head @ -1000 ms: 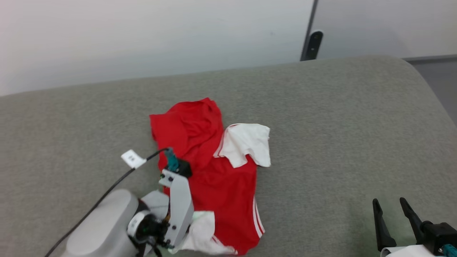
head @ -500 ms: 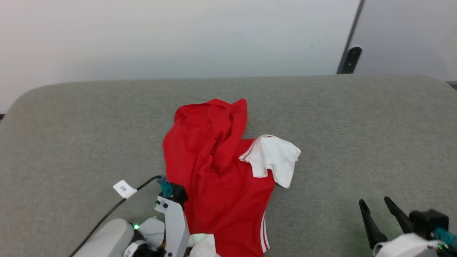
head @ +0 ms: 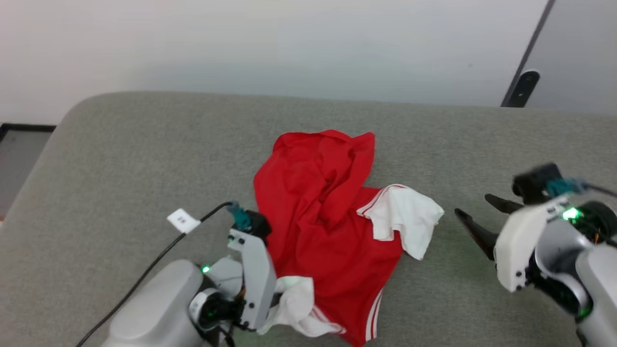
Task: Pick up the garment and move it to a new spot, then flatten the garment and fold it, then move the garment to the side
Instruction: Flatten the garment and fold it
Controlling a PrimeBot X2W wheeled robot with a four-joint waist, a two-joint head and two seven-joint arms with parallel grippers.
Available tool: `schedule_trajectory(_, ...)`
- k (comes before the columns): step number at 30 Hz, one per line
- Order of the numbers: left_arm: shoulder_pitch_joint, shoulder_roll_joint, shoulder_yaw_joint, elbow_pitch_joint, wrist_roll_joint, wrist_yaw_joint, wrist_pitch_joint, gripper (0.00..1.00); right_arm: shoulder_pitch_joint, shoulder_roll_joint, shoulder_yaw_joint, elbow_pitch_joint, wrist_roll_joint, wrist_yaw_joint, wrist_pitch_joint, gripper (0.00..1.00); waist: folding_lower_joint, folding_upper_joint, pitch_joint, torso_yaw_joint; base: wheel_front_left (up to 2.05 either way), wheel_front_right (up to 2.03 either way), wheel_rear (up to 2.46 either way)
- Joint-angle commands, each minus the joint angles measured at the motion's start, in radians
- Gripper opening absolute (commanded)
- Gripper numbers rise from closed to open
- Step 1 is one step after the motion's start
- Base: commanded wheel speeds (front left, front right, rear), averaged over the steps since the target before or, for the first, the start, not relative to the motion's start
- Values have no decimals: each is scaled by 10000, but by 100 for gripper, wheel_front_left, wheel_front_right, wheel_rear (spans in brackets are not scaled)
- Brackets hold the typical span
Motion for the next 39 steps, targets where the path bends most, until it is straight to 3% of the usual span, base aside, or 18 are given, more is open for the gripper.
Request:
schedule_trajectory(1,-229,-92,-149,41,-86,-41,-110,0,-485,-149,490,174,283,-11,517,100,0,0,172,230,0,0,0)
schedule_trajectory(11,-1283,-431,-1113,522,-681,-36,-684,0,-3332,-370,2651,2441,2053,-11,3915,100,0,0,682,793,0,0,0)
schedule_trajectory(22,-1976,-532,-2087,954,-1439,-37,-1428,0,-4435,595,3736,4459,2802,-10,4721,100,0,0,974,1127,0,0,0)
schedule_trajectory(23,-2045,-538,-2173,986,-1509,-38,-1489,0,-4488,630,3850,4535,2809,-10,4700,75,0,0,992,1149,0,0,0)
schedule_trajectory(24,-2092,-543,-2235,1020,-1575,-38,-1560,0,-4526,678,3910,4612,2876,-10,4604,35,0,0,1006,1166,0,0,0)
schedule_trajectory(25,-2139,-539,-2309,1055,-1647,-38,-1628,0,-4563,714,3967,4709,2920,-10,4532,0,0,0,1018,1179,0,0,0)
schedule_trajectory(31,-2311,-413,-2637,1262,-1985,-38,-1862,0,-4761,695,4162,5154,3093,-10,4109,0,0,0,997,1165,0,0,0)
schedule_trajectory(39,-2584,78,-2992,1509,-2415,-37,-2062,0,-5051,525,3691,5509,3974,-10,3585,0,0,0,798,927,0,0,0)
